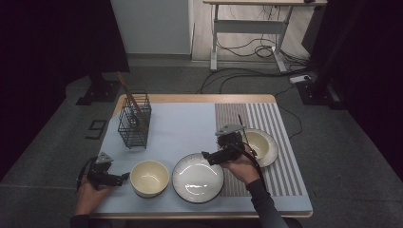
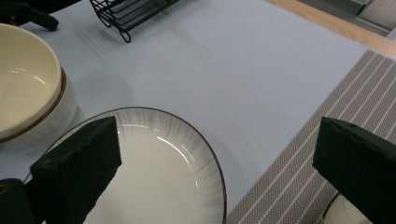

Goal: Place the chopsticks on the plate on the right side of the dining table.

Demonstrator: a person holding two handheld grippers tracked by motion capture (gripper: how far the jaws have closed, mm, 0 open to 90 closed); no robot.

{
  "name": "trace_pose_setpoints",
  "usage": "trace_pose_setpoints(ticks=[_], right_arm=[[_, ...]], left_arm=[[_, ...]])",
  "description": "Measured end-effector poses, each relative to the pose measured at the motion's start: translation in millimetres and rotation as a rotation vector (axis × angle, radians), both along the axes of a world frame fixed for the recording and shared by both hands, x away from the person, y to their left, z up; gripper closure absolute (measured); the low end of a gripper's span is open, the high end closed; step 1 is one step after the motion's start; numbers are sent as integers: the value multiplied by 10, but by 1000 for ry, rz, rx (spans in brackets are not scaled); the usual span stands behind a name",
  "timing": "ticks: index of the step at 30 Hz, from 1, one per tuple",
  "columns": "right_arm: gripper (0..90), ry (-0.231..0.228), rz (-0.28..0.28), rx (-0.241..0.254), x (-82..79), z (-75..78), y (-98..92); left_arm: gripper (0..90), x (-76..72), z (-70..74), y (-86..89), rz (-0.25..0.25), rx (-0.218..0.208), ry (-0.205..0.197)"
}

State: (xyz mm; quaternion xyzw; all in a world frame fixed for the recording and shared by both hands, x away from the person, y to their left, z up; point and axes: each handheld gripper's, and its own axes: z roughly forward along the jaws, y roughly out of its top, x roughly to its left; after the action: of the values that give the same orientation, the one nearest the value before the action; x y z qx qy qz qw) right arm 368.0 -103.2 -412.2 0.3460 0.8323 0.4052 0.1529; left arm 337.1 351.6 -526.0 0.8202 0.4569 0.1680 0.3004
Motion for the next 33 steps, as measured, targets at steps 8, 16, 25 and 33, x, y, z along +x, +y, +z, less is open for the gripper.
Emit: trace_pose_setpoints(ticks=[8,16,25,33], right_arm=[[41,-6,16,0,71,29,152],[89,-15,54,6,130,57,320],[117,-9,83,0,203,59,533],[147,-12,111,-4,252,94,748]], left_arm=[[0,1,0,1,-1,1,0],[0,0,1,1,0,0,1],[0,1,0,1,0,0,0],[0,1,0,1,0,-1,0]])
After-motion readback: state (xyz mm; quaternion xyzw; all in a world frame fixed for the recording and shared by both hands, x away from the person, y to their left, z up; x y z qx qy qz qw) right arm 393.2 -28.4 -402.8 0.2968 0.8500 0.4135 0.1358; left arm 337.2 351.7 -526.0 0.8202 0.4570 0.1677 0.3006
